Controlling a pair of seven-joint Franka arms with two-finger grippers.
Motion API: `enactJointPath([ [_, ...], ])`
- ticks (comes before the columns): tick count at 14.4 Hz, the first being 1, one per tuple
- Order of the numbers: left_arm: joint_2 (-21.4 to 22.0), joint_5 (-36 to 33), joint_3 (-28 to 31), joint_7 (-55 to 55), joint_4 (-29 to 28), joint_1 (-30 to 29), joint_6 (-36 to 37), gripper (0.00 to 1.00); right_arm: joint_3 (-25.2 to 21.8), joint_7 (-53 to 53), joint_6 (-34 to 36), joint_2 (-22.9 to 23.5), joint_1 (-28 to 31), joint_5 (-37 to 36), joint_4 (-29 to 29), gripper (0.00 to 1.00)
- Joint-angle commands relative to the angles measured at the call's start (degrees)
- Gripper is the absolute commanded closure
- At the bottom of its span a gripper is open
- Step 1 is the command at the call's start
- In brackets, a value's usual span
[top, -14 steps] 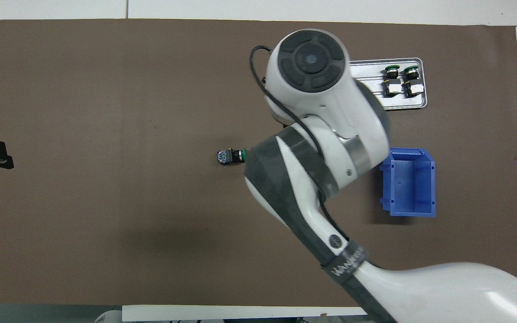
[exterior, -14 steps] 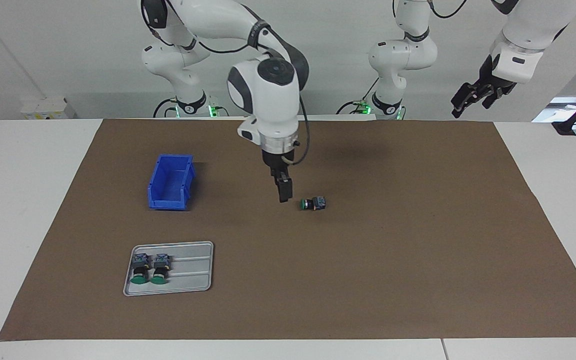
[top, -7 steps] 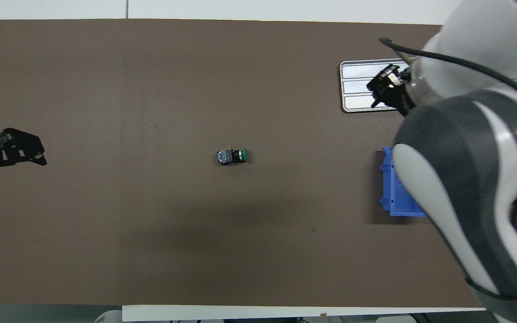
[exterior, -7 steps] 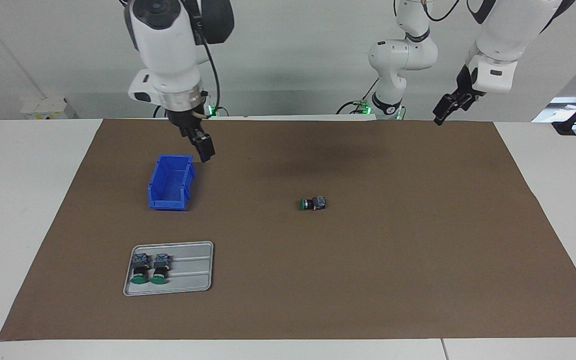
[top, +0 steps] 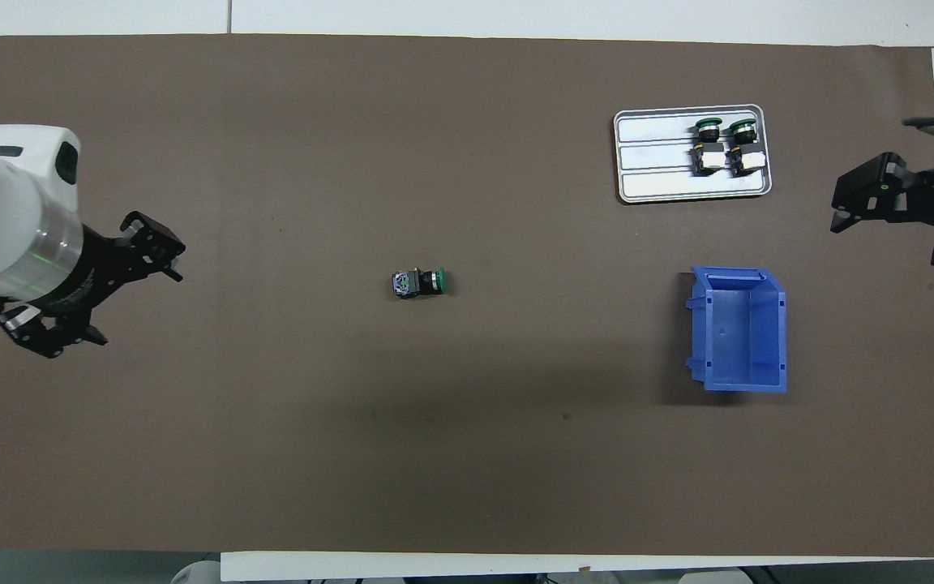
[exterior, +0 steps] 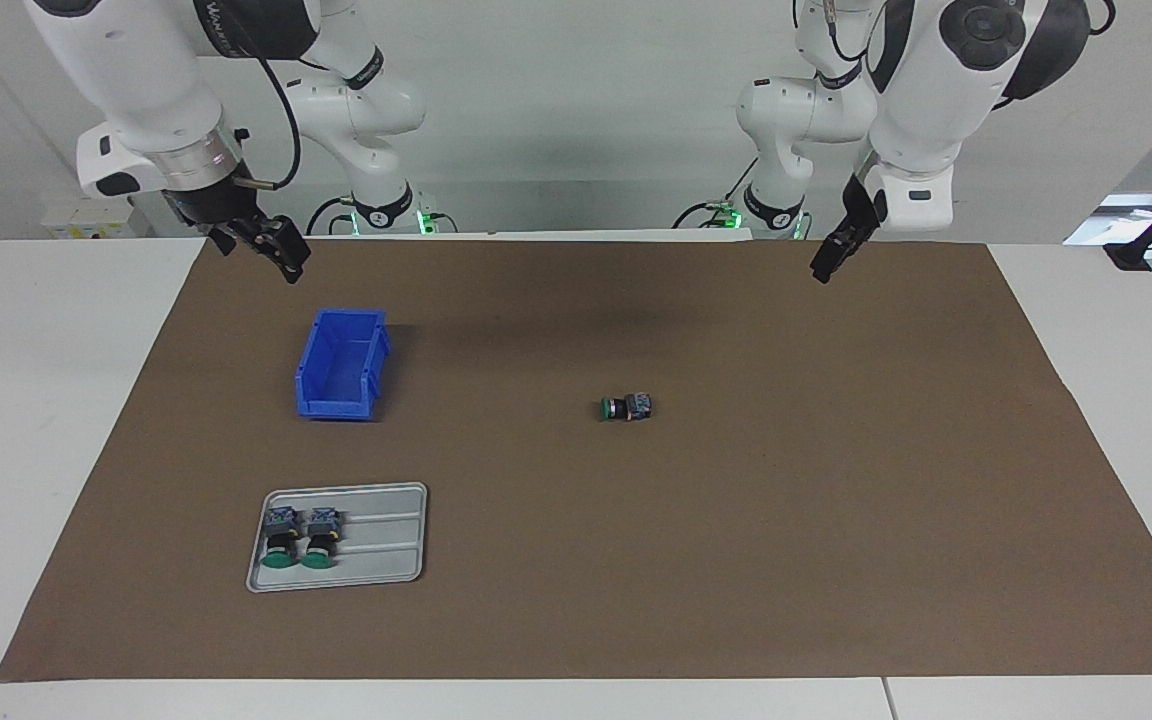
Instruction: Place and press button with both arms
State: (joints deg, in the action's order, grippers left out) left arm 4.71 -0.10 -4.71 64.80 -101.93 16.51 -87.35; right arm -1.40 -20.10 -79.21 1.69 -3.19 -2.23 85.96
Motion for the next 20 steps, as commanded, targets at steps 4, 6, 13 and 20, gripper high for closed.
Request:
enactJointPath([
  [4,-8.03,1.42,0.49,24.12,0.24,8.61,-9.5,0.0,1.13,14.79,-1.29,-5.74,4.06,-0.15,8.44,0.01],
  [6,-9.62,1.94,0.4,29.22,0.24,9.24,-13.27,0.0,0.87,20.79,-3.4,-5.47,5.03,-0.15,8.0,0.01],
  [13,-18.58,2.91,0.4,46.19,0.24,16.26,-25.4,0.0,-0.71,21.07,-2.79,-5.38,5.48,0.03,8.7,0.01],
  [20,-26.32,2.47,0.49,54.38,1.03,19.17,-33.41,0.01,-0.71,20.81,-2.88,-5.38,4.68,0.03,8.79,0.01],
])
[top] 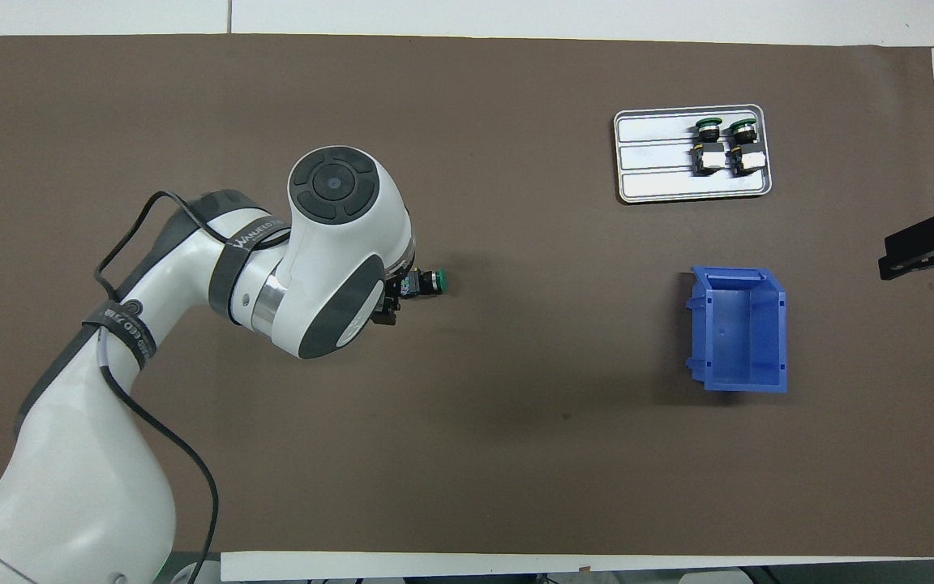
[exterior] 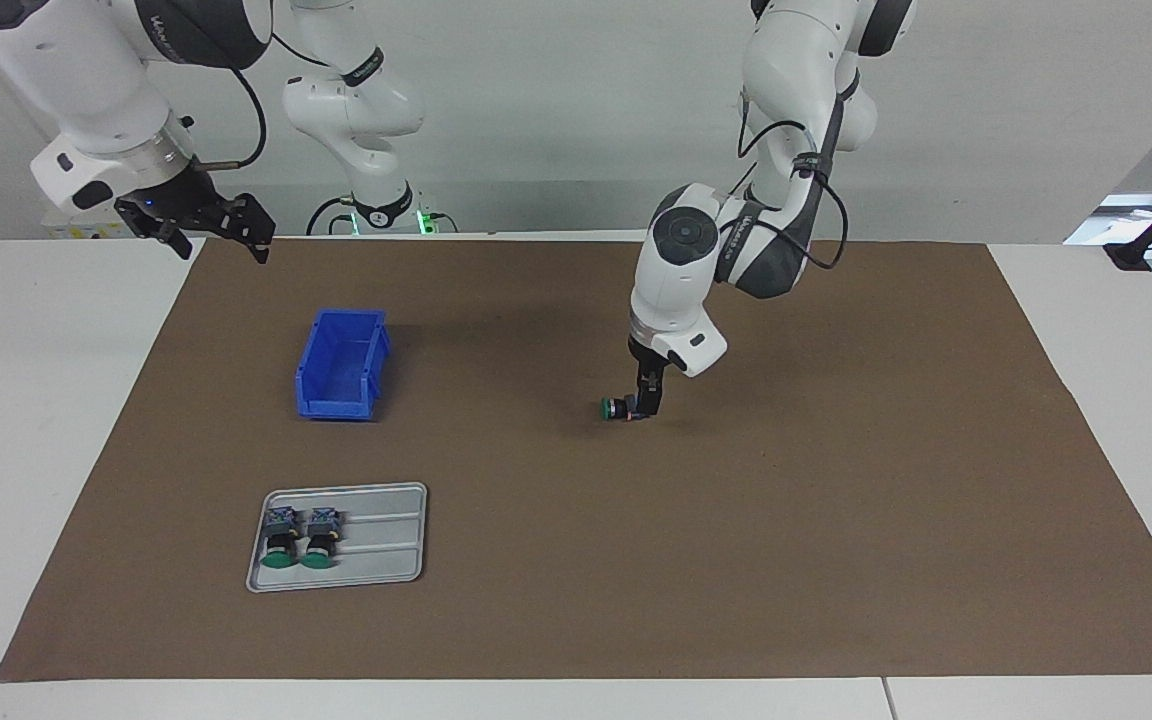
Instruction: Place and press button with both arms
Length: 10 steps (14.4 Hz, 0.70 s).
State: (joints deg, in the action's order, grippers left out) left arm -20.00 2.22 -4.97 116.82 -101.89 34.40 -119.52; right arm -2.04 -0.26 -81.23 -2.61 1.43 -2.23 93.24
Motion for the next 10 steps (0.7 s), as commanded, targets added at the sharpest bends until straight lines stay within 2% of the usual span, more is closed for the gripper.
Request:
enactJointPath([
  [1,-2.4,0.07,0.75,2.88,1.08,1.89,-1.94,0.01,-0.07,0.97,-0.86,-1.08,0.15,-0.06,1.51,0.01],
  [10,-6.36,-0.11,0.84,6.93,1.61,3.12,-5.82,0.02,-0.07,0.88,-0.86,-1.08,0.15,-0.06,1.51,0.01],
])
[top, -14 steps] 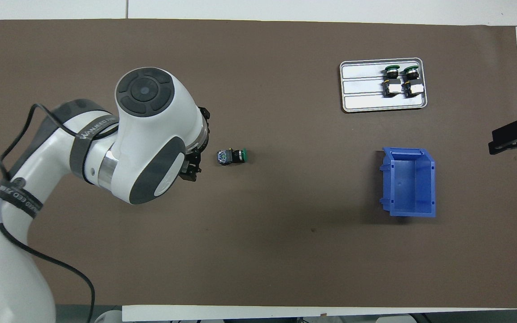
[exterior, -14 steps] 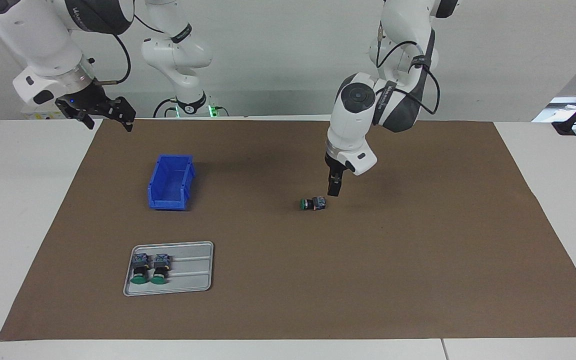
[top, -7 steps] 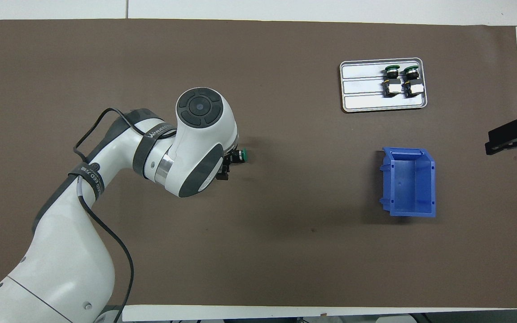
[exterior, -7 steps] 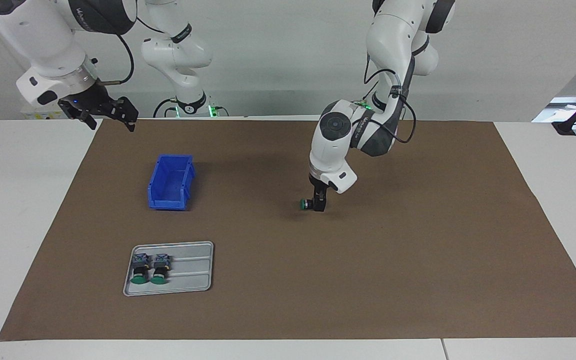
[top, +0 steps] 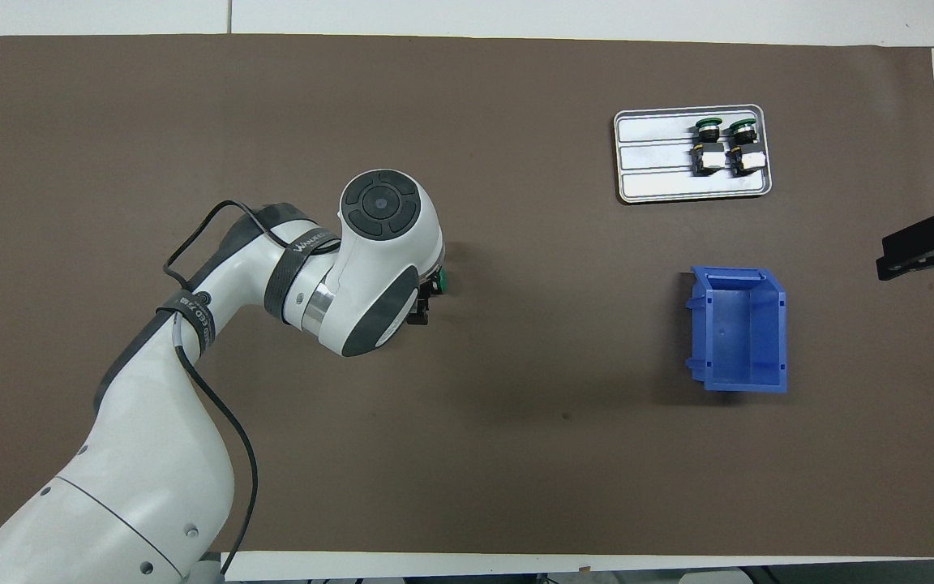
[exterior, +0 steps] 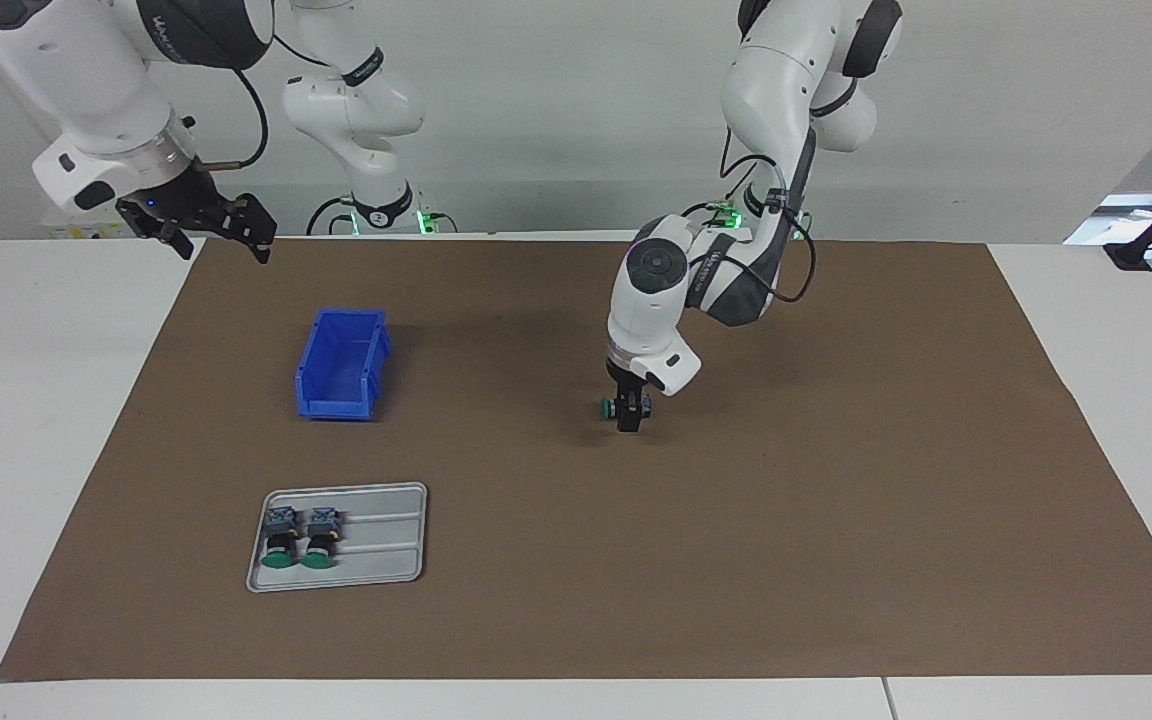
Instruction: Place and press button with both arms
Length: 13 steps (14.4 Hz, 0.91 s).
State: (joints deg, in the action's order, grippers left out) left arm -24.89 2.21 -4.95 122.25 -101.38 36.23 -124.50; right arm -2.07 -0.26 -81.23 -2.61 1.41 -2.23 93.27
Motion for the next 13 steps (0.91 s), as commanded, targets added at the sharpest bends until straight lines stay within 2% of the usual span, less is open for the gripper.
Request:
enactJointPath([
  [1,-1.48,-0.02,0.74,1.68,1.19,1.3,-1.53,0.06,-0.04,0.96,-0.86,-1.08,0.17,0.03,1.48,0.01],
  [8,-1.57,-0.1,0.74,2.64,0.48,1.3,-2.67,0.39,-0.04,0.96,-0.86,-1.08,0.17,-0.06,1.48,0.01],
  [11,-1.57,-0.1,0.74,2.64,0.4,1.3,-2.59,0.43,-0.04,0.88,-0.86,-1.08,0.17,0.03,1.48,0.01],
  [13,-1.57,-0.1,0.74,2.64,0.31,1.3,-2.41,0.56,0.05,0.88,-0.86,-1.08,0.17,-0.06,1.48,0.01],
])
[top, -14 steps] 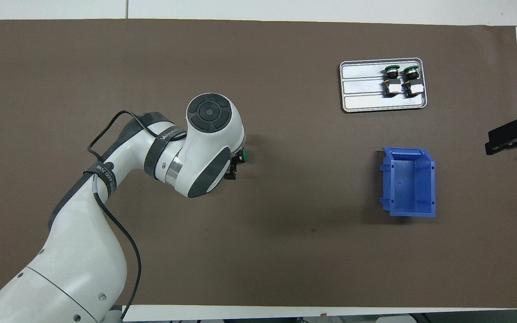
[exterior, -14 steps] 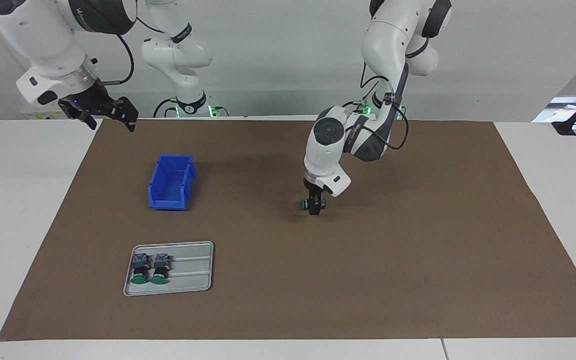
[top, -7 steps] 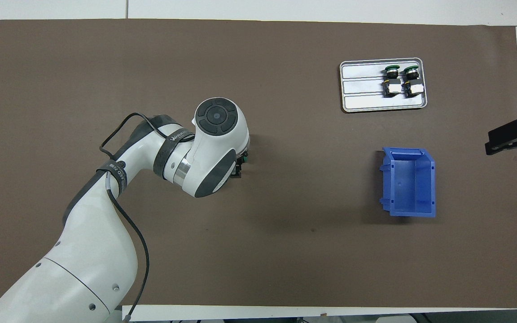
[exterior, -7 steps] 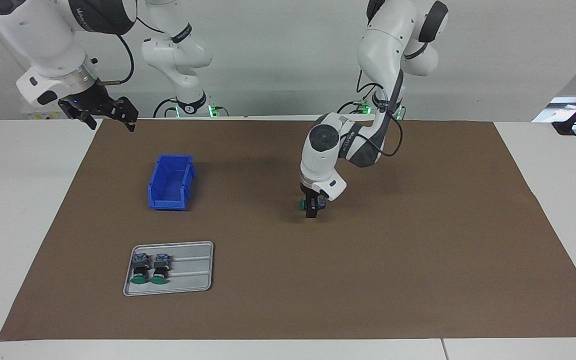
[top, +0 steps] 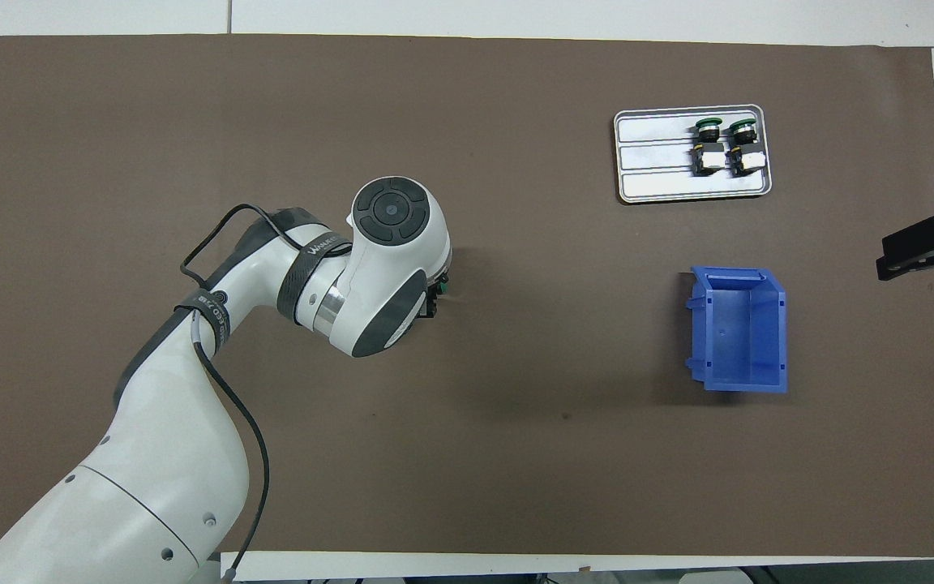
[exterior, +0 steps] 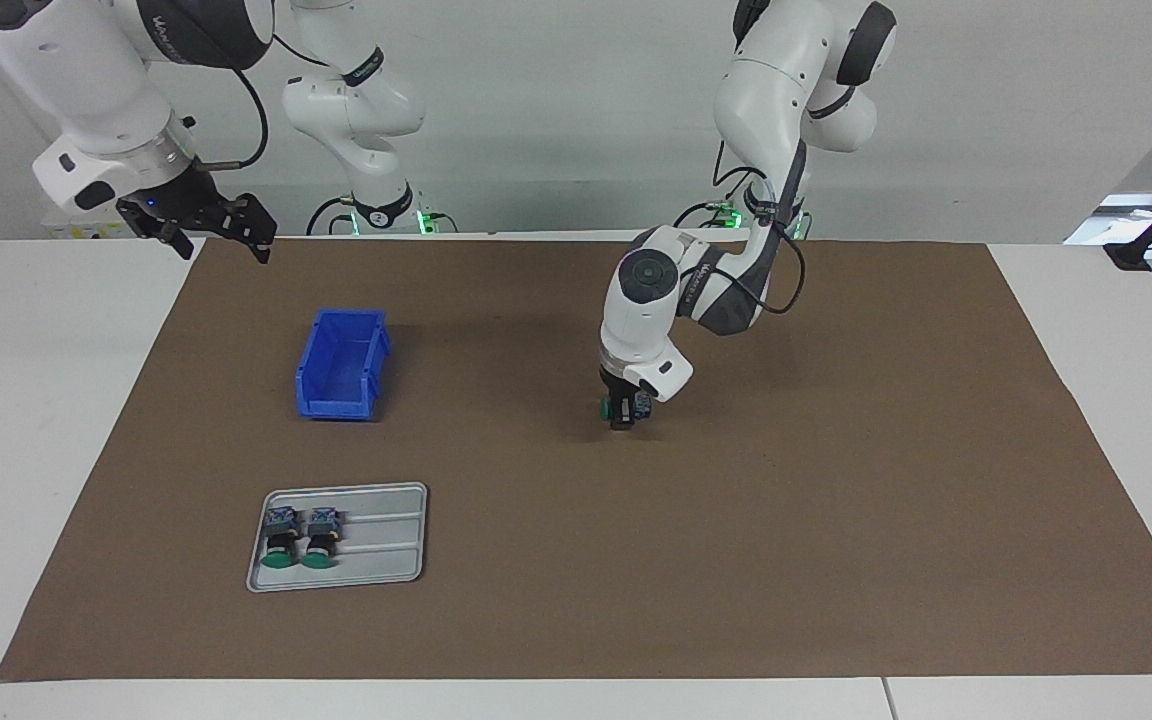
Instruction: Place and press button with both arms
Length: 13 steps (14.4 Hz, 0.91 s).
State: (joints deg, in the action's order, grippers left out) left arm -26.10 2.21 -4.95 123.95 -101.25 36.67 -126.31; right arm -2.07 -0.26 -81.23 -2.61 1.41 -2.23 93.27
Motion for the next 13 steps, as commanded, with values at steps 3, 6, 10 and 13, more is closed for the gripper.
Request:
enactJointPath([
  [3,-0.36,-0.1,0.74,0.94,0.18,0.94,-0.96,0.73,-0.04,0.88,-0.86,-1.08,0.17,-0.06,1.47,0.01],
  [6,-0.36,-0.1,0.74,0.59,0.26,0.94,-0.96,0.85,-0.04,0.88,-0.86,-1.08,0.17,-0.06,1.47,0.01],
  [10,-0.36,-0.1,0.74,0.15,0.87,1.38,-0.17,0.99,-0.04,0.96,-0.86,-1.08,0.17,0.03,1.47,0.01],
  [13,0.43,-0.1,0.82,0.07,2.2,1.03,1.06,1.0,-0.04,0.96,-0.86,-1.08,0.17,0.03,1.47,0.01],
])
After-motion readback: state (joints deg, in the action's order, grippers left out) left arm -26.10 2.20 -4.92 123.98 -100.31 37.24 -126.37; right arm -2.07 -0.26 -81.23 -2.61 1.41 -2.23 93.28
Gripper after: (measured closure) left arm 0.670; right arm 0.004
